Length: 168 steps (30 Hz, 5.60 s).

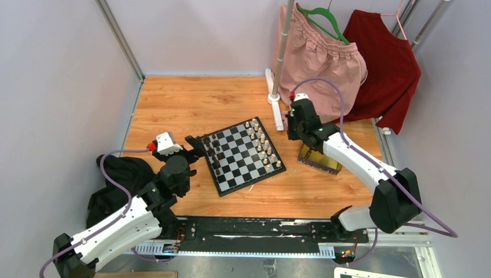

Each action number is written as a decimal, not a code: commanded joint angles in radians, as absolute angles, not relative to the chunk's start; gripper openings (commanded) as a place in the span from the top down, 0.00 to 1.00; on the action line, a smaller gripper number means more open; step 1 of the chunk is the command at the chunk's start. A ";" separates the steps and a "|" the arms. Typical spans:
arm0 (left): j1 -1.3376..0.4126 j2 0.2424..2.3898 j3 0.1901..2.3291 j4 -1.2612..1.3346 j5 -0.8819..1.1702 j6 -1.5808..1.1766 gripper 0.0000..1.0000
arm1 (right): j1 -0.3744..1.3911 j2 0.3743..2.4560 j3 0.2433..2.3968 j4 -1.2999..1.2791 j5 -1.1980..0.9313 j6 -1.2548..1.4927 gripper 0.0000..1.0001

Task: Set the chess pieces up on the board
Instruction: Place the chess piece on the chessboard, then pick up the chess piece from the storage box.

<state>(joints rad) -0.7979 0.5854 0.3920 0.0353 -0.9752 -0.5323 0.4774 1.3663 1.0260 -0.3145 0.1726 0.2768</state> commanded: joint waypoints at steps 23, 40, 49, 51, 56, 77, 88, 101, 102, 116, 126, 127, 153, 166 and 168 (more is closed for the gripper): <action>-0.799 0.342 0.363 -0.132 -1.091 -0.580 0.00 | 1.075 1.767 1.402 -0.341 0.267 0.174 1.00; -0.799 0.322 0.361 -0.144 -1.100 -0.581 0.00 | 1.085 1.926 1.452 -0.256 0.192 0.143 1.00; -0.799 0.295 0.360 -0.159 -1.107 -0.587 0.00 | 1.095 1.999 1.526 -0.269 0.167 0.131 1.00; -0.799 0.290 0.361 -0.162 -1.107 -0.588 0.00 | 1.097 2.011 1.541 -0.274 0.164 0.130 1.00; -0.799 0.277 0.359 -0.170 -1.108 -0.590 0.00 | 1.104 2.040 1.562 -0.284 0.161 0.126 1.00; -0.799 0.244 0.342 -0.180 -1.107 -0.590 0.00 | 1.111 2.075 1.560 -0.310 0.226 0.120 1.00; -0.799 0.247 0.345 -0.184 -1.104 -0.590 0.00 | 1.111 2.070 1.547 -0.314 0.235 0.119 1.00; -0.799 0.249 0.346 -0.188 -1.101 -0.589 0.00 | 1.118 2.049 1.539 -0.316 0.202 0.104 0.57; -0.799 0.250 0.348 -0.189 -1.101 -0.589 0.00 | 1.119 2.045 1.539 -0.315 0.202 0.103 0.56; -0.799 0.287 0.365 -0.179 -1.089 -0.591 0.00 | 1.127 1.918 1.475 -0.305 0.230 0.100 0.56; -0.799 0.308 0.354 -0.157 -1.082 -0.591 0.00 | 1.104 1.697 1.373 -0.307 0.410 0.120 0.61; -0.799 0.311 0.353 -0.155 -1.080 -0.593 0.00 | 1.086 1.667 1.357 -0.311 0.436 0.131 0.63; -0.799 0.333 0.276 -0.049 -1.002 -0.593 0.00 | 0.189 1.280 0.804 -0.407 0.469 0.402 0.58; -0.799 0.331 0.266 -0.046 -1.002 -0.594 0.00 | 0.116 1.374 0.782 -0.279 0.332 0.394 0.58; -0.799 0.334 0.262 -0.041 -1.001 -0.593 0.00 | 0.111 1.390 0.789 -0.271 0.326 0.394 0.58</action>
